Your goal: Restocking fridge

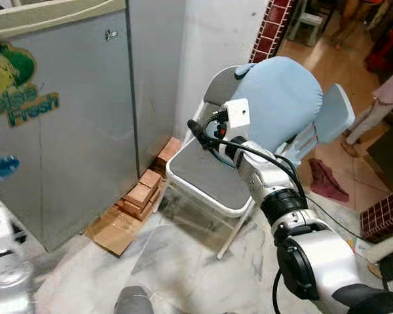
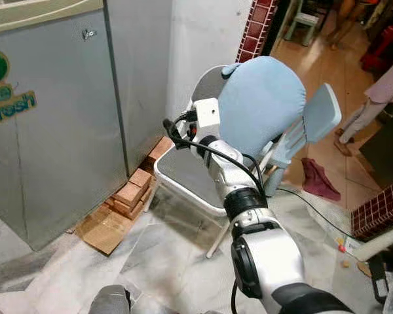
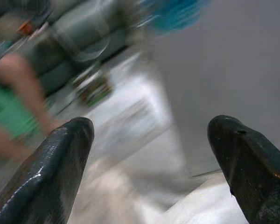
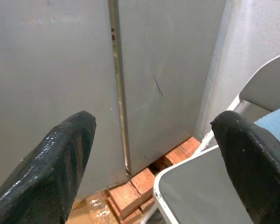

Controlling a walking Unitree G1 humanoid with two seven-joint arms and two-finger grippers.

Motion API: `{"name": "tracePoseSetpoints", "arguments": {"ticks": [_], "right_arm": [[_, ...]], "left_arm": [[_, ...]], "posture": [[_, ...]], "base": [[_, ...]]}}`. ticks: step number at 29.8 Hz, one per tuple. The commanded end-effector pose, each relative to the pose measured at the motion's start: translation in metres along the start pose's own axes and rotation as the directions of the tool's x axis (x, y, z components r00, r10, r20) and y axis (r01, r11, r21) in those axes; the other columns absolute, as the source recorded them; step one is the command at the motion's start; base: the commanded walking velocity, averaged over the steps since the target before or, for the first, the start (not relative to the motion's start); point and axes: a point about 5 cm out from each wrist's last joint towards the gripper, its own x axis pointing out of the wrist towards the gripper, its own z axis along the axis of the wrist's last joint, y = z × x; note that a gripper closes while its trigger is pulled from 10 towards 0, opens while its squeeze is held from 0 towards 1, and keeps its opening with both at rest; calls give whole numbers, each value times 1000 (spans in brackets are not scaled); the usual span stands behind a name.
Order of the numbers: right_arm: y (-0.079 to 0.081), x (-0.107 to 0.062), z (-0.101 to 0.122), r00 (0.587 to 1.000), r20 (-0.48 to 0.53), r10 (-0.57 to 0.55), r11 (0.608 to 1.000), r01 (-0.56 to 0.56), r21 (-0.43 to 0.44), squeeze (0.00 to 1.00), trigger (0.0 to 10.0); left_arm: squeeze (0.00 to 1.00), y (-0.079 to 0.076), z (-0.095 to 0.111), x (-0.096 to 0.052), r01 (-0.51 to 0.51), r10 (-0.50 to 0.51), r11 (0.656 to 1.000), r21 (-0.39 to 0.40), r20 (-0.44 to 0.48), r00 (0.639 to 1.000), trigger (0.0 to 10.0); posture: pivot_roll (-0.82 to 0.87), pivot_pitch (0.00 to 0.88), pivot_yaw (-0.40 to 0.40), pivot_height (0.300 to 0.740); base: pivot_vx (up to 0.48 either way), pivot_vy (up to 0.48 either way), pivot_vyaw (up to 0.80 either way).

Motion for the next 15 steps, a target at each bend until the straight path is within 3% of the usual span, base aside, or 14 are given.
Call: {"name": "tracePoseSetpoints", "arguments": {"ticks": [1,4,11,15], "right_arm": [[-12,-7,-2,998,16,-57,998,57,-12,0,10000],[-25,-19,-11,990,36,-135,991,135,20,0,10000],[-49,-53,-34,971,41,-235,972,234,17,0,10000],[-54,-72,-37,962,77,-261,965,260,20,0,10000]], "left_arm": [[0,-17,17,-5,72,-71,997,-11,81,994,10000],[0,-37,26,-15,179,-176,984,-16,128,976,10000],[0,-67,49,-32,382,-378,923,37,269,886,10000],[0,-76,57,-41,467,-457,883,47,314,832,10000]], "posture": [[180,0,-111,740],[168,0,-108,740],[132,0,-88,740],[109,0,-78,740]], "base": [[0,0,0],[0,0,0],[0,454,0],[0,480,-559]]}}
